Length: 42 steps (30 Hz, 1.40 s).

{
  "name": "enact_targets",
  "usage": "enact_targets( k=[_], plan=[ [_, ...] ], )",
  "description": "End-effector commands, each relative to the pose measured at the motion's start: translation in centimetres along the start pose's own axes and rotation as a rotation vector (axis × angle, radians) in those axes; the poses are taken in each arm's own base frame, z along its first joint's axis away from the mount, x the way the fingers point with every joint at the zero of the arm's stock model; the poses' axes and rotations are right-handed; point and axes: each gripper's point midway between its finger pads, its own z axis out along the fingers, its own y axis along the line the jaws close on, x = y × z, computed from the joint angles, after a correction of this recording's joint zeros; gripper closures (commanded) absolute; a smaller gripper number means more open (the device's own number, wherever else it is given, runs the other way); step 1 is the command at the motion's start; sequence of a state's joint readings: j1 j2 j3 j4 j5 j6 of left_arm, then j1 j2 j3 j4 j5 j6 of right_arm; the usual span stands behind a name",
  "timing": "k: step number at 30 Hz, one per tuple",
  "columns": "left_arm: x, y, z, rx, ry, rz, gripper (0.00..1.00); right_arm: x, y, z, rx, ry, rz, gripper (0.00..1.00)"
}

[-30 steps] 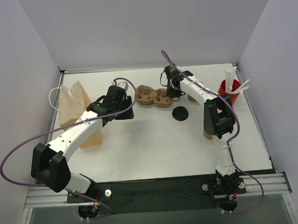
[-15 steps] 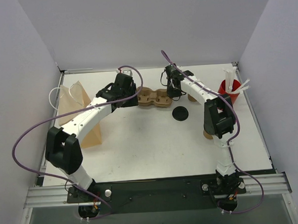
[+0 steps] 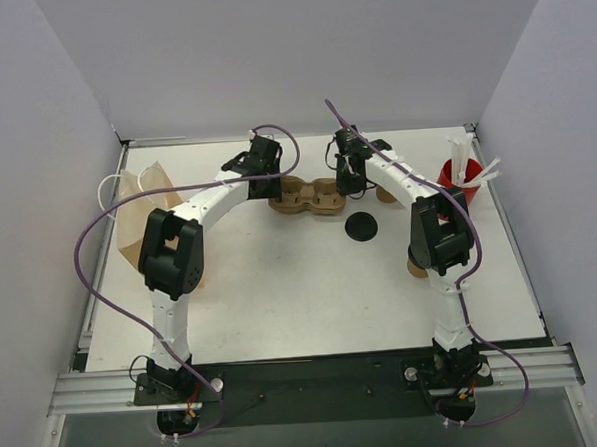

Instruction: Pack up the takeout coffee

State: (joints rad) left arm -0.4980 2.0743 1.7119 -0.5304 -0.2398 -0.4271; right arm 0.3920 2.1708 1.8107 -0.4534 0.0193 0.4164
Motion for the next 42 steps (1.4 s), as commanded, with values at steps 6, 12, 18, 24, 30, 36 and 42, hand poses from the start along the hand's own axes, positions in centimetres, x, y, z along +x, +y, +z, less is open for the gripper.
enact_targets(
  k=[6, 12, 18, 24, 30, 36, 42],
  plan=[
    [-4.2, -0.8, 1.4, 0.054, -0.095, -0.002, 0.54, -0.6, -0.3, -2.3, -0.009, -0.001, -0.012, 1.00],
    [-4.4, -1.4, 2.0, 0.079, -0.088, -0.009, 0.61, -0.5, -0.3, -2.4, -0.008, 0.000, -0.016, 1.00],
    [-4.4, -1.6, 2.2, 0.081, -0.083, 0.004, 0.71, -0.7, -0.3, -2.5, -0.004, -0.003, -0.014, 1.00],
    [-4.2, -1.3, 2.2, 0.076, -0.075, 0.014, 0.84, -0.9, -0.4, -2.8, 0.014, -0.013, -0.023, 0.92],
    [-4.4, -1.2, 1.8, 0.074, -0.081, 0.025, 0.93, -1.3, -0.2, -3.8, 0.057, -0.041, -0.054, 0.80],
    [-4.1, -1.1, 1.9, 0.072, -0.075, 0.033, 0.99, -1.4, -0.1, -4.2, 0.093, -0.057, -0.078, 0.80],
    [-4.1, -1.2, 1.9, 0.076, -0.077, 0.032, 1.00, -1.6, 0.3, -4.3, 0.091, -0.061, -0.081, 0.83]
  ],
)
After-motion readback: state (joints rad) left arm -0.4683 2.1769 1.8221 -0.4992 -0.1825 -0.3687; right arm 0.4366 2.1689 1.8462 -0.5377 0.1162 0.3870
